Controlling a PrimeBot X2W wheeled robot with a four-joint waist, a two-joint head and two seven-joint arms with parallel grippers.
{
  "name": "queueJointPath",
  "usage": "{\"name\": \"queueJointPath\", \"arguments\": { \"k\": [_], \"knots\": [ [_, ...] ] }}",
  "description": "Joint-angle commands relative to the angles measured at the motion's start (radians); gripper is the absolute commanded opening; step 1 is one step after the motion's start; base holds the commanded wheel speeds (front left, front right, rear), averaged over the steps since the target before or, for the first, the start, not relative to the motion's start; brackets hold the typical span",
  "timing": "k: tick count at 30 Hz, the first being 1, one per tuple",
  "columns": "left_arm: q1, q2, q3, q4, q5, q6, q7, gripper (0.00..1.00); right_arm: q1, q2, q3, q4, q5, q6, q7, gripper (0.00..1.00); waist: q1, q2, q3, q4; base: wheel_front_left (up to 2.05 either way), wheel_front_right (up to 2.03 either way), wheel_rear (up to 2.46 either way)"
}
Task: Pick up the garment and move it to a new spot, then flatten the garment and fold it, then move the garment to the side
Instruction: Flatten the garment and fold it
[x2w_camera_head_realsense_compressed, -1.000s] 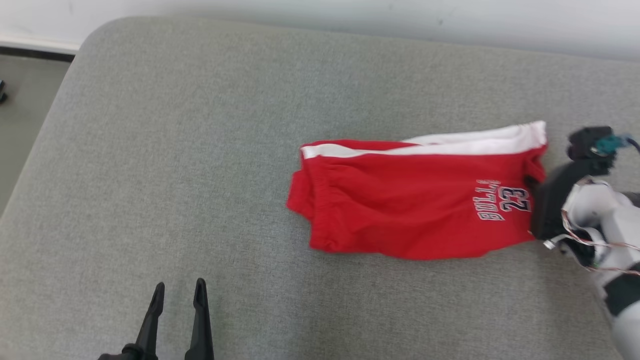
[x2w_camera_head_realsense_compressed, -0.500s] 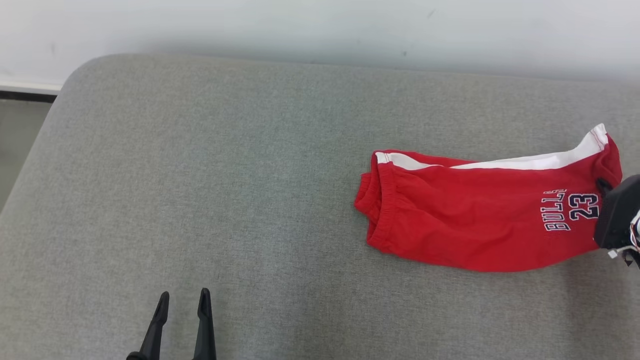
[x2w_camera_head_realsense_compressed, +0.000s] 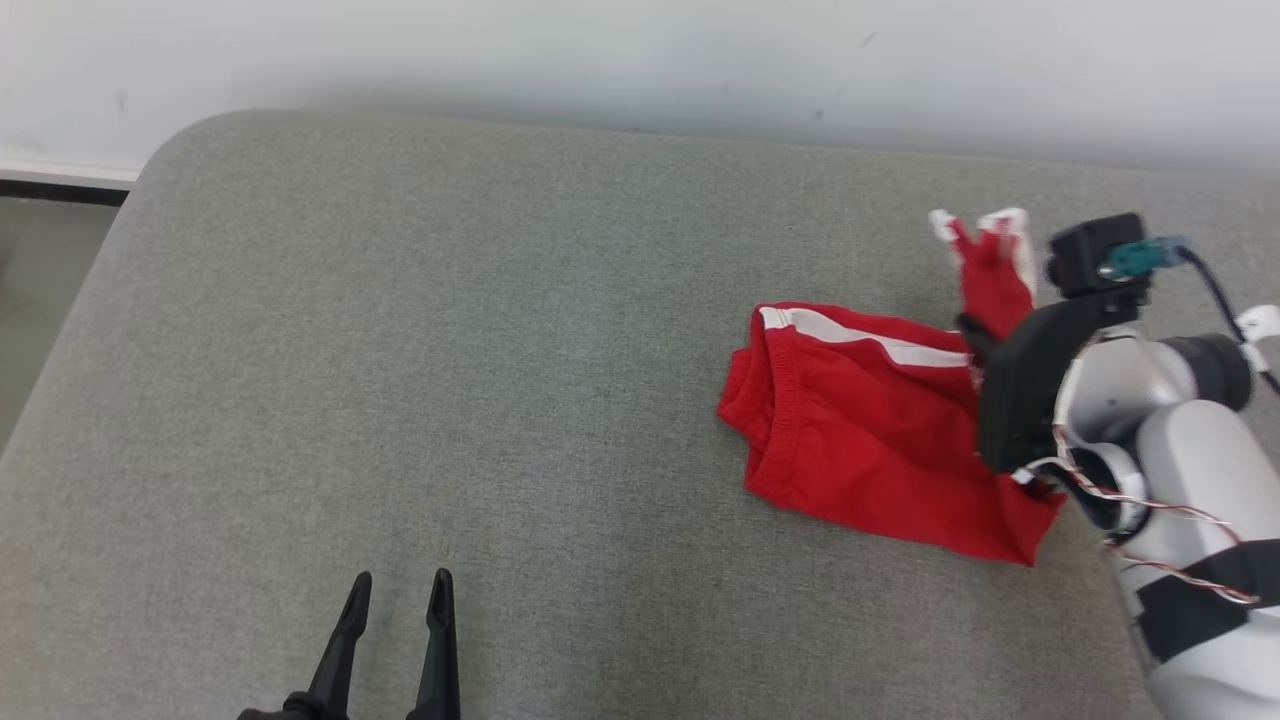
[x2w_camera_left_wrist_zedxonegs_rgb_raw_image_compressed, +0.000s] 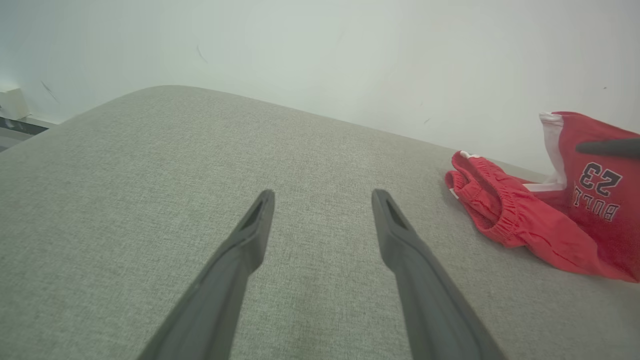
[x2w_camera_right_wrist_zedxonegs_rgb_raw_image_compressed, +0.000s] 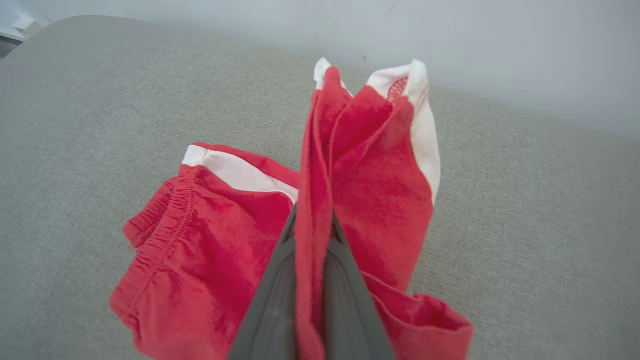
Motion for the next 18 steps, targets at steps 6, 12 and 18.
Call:
{"name": "queueJointPath", "arguments": {
  "k": [6,12,18],
  "knots": [
    [-0.021,0.000,-0.015,0.005,-0.017,-0.001,-0.003,1.00,-0.045,0.096,0.085,0.055,0.009,-0.002,0.016,0.00,0.0000,0.0000,0.025,0.043,0.00,0.00,0.00],
    [-0.034,0.000,-0.028,0.004,-0.029,0.005,-0.003,1.00,-0.074,0.147,0.135,0.139,0.002,-0.002,-0.010,0.00,0.0000,0.0000,0.042,0.074,0.00,0.00,0.00],
    [-0.033,0.000,-0.026,0.001,-0.029,0.011,-0.003,1.00,-0.094,0.191,0.131,0.189,0.056,-0.002,-0.062,1.00,0.0000,0.0000,0.046,0.076,0.00,0.00,0.00]
  ]
}}
